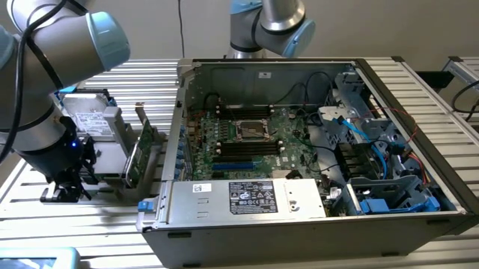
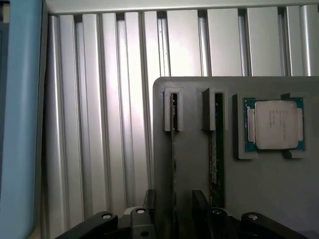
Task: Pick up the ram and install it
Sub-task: 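Pick up the ram and move it above insertion slot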
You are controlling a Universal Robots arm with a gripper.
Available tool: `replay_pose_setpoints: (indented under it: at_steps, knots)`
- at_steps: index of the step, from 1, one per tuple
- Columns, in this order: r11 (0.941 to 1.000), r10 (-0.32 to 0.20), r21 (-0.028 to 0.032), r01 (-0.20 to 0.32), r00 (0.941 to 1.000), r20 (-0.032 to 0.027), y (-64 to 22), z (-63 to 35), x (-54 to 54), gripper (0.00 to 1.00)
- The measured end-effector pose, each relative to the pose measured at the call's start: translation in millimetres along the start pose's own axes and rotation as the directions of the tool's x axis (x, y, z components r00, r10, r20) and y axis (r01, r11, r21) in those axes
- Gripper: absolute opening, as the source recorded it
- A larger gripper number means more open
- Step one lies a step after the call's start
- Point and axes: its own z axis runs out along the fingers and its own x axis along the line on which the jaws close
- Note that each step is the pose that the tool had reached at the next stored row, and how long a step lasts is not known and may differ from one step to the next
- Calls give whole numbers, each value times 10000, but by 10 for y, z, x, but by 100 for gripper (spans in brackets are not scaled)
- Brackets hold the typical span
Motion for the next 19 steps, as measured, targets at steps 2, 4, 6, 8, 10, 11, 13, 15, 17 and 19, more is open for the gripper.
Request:
replay_pose_setpoints:
  at_steps: [2,4,6,8,10,11,13,15,17,19]
  knots:
    - [10000,-1,-12,1,10000,-3,-1,12,1,40]
    - [10000,-1,-20,1,10000,-5,-1,15,2,27]
    - [10000,-1,-19,1,10000,-3,-1,1,1,22]
    - [10000,0,-20,0,10000,-3,2,-89,0,16]
    - [10000,-1,-20,1,10000,-4,5,-179,0,12]
    - [10000,-1,-20,1,10000,-3,6,-223,0,12]
    - [10000,-1,-21,1,10000,-5,9,-316,-2,12]
    - [10000,-1,-19,1,10000,-3,11,-406,-1,12]
    - [10000,-1,-19,1,10000,-3,14,-496,0,12]
    - [10000,-1,-21,1,10000,-4,17,-587,2,12]
